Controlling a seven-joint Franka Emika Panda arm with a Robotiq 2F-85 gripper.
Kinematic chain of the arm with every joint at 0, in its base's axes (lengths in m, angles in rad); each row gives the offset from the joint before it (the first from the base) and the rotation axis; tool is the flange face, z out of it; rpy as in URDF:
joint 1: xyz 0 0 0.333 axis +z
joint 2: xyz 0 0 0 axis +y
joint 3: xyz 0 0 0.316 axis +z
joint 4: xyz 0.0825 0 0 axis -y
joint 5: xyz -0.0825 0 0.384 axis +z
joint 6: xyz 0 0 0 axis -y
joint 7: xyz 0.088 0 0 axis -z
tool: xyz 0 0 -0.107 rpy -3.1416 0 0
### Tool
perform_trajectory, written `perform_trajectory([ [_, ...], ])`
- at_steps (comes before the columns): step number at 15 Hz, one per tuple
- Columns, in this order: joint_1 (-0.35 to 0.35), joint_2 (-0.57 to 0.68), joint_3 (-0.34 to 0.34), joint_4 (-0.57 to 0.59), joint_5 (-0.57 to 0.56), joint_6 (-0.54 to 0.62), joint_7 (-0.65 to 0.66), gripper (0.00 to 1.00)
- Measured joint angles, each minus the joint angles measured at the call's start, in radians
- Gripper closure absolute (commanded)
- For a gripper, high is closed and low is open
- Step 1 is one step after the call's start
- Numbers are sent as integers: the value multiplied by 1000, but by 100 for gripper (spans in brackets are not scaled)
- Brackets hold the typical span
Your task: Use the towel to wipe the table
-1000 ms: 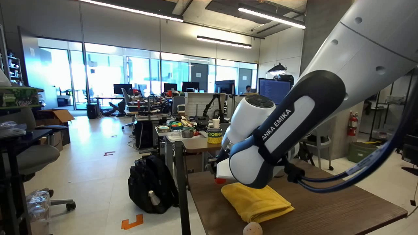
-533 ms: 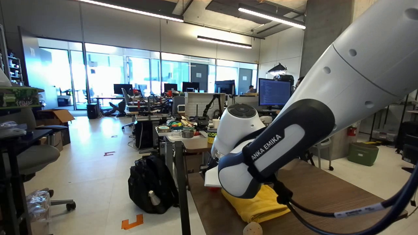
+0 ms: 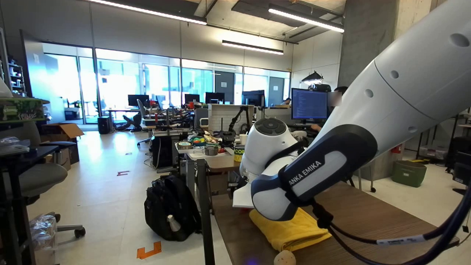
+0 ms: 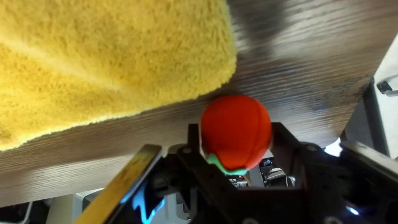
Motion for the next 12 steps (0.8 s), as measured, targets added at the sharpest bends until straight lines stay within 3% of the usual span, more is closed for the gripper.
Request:
perform_trajectory([
  [1,-12,0,6,6,-16,-1,1,1],
  [6,-60,-38,28,-9,-16,-1,-69,0],
  [12,-196,-248,244,-192,-25,-49,-468,0],
])
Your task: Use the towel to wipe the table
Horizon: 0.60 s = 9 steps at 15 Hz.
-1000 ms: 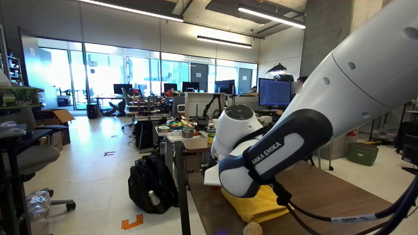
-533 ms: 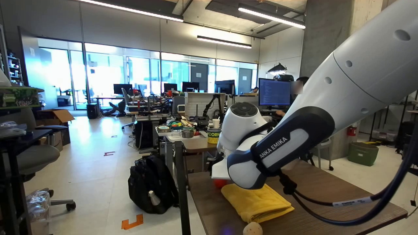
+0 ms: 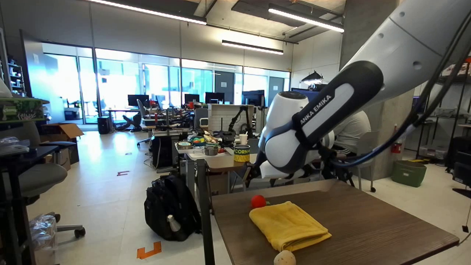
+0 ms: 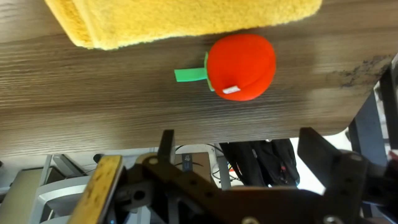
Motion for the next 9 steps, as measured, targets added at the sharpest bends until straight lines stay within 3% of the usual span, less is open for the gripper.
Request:
perform_trajectory([
  [9,-186,-153,238,-173,-65,-306,-360,0],
])
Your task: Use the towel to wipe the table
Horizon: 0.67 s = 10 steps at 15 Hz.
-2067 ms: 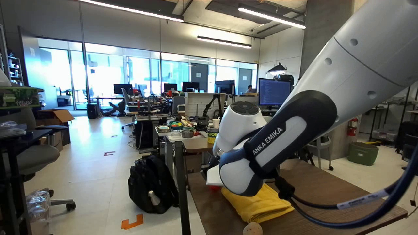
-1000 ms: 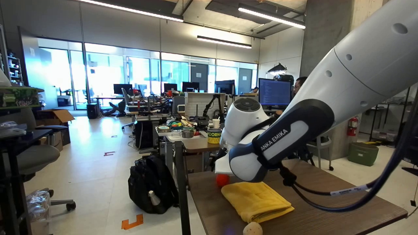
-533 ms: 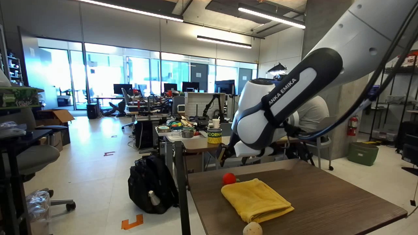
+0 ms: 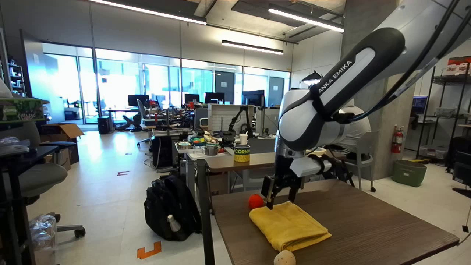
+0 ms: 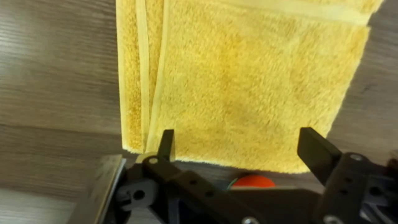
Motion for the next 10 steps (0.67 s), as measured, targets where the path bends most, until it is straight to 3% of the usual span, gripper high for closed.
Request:
perform_trajectory([
  [4,-37,-11,52,-21,-1,-116,-49,0],
  [10,-39,0,58,-22,2,-90,-45,0],
])
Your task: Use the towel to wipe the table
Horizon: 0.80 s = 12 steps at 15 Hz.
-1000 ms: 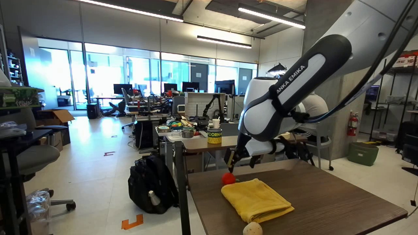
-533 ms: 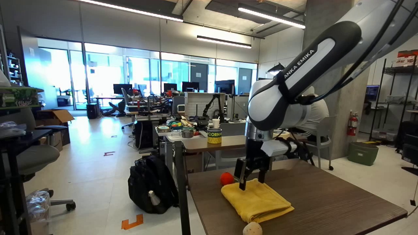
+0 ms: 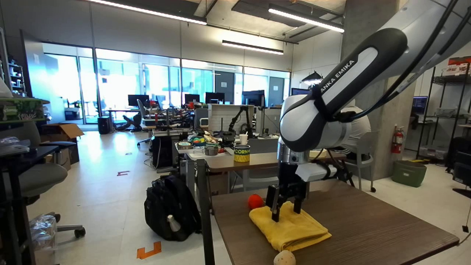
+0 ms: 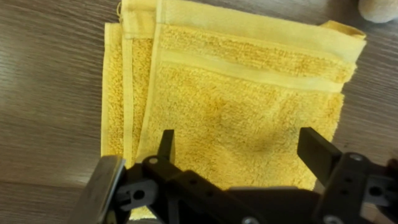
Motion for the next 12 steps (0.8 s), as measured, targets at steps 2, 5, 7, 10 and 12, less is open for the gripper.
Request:
perform_trajectory([
  [2,-18,19,24,3,15,41,1,0],
  [5,-56,73,45,36,48,41,9,0],
  [7,-83,113,42,75,62,41,36,0],
  [10,-122,164,2,152,65,53,110,0],
  [12,-152,196,-40,210,65,63,163,0],
])
